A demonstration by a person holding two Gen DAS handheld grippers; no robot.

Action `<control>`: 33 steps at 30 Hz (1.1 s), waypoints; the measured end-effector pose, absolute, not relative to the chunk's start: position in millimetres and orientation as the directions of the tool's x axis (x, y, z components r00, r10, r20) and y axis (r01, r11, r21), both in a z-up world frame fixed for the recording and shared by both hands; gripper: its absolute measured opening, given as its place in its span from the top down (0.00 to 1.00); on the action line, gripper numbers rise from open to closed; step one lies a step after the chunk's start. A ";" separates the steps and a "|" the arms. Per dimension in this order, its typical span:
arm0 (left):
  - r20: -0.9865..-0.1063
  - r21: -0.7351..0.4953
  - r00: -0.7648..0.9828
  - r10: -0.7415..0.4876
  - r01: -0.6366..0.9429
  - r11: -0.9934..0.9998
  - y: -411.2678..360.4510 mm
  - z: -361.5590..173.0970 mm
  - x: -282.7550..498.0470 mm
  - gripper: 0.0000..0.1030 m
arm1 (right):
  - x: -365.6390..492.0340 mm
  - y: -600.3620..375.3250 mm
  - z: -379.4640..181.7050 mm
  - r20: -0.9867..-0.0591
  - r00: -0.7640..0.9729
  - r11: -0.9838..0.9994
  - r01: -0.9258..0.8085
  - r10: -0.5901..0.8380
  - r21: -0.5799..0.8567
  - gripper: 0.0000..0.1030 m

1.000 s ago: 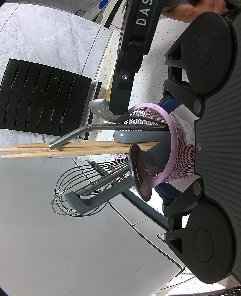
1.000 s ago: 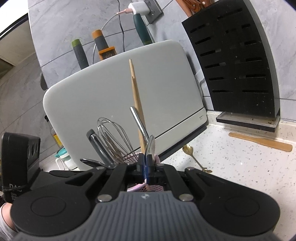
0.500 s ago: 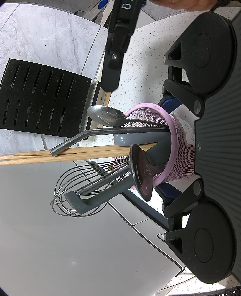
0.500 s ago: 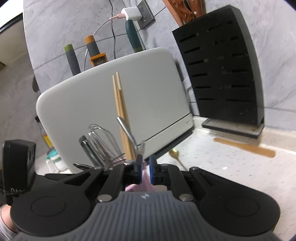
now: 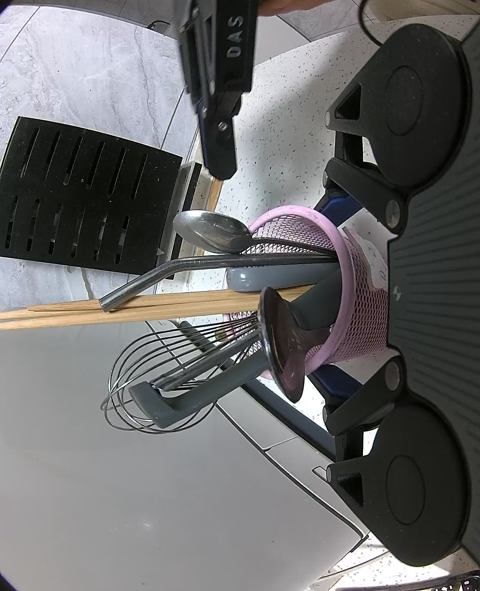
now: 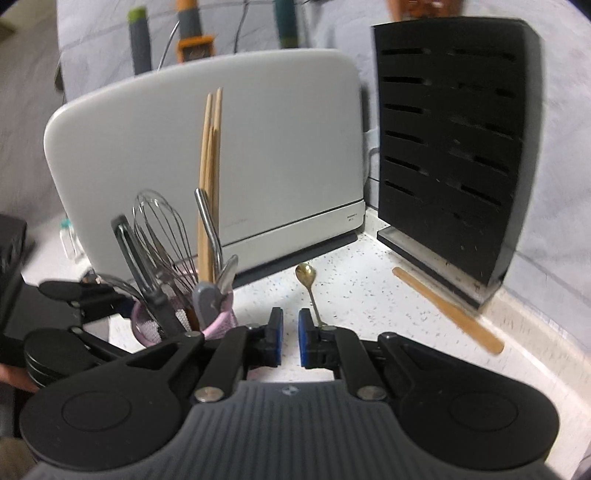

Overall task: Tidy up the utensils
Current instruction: 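Move the open right tool toward the gold spoon, then close the right tool on the gold spoon's bowl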

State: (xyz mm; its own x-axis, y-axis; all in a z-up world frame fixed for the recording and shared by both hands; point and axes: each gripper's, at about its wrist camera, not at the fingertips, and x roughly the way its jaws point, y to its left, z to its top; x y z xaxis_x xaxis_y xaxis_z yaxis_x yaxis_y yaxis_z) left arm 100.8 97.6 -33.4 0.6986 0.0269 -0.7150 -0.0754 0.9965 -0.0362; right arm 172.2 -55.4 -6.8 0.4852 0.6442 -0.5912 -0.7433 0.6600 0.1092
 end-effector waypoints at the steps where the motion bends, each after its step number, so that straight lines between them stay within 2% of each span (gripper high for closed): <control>1: -0.715 -0.035 0.698 0.027 -0.074 0.997 97.5 -33.6 101.1 0.11 | 174.3 -52.9 -5.6 -0.599 0.482 0.652 -0.753 0.639 0.091 0.94; 16: -0.714 -0.030 0.698 0.048 -0.099 0.995 102.2 -32.9 101.4 0.11 | 232.4 5.3 -26.2 -0.758 0.394 0.555 -0.830 0.520 -0.051 0.92; 18: -0.712 -0.030 0.700 0.055 -0.109 0.994 104.3 -32.9 100.7 0.11 | 238.9 10.9 -30.0 -0.767 0.391 0.548 -0.834 0.510 -0.061 0.84; 25: -0.713 -0.024 0.696 0.085 -0.145 0.989 108.8 -32.0 101.1 0.11 | 257.6 38.9 -43.6 -0.769 0.369 0.499 -0.864 0.523 -0.075 0.83; 33: -0.720 -0.022 0.685 0.117 -0.191 0.981 108.4 -30.6 106.1 0.11 | 284.4 75.2 -63.7 -0.793 0.364 0.529 -0.846 0.489 -0.062 0.82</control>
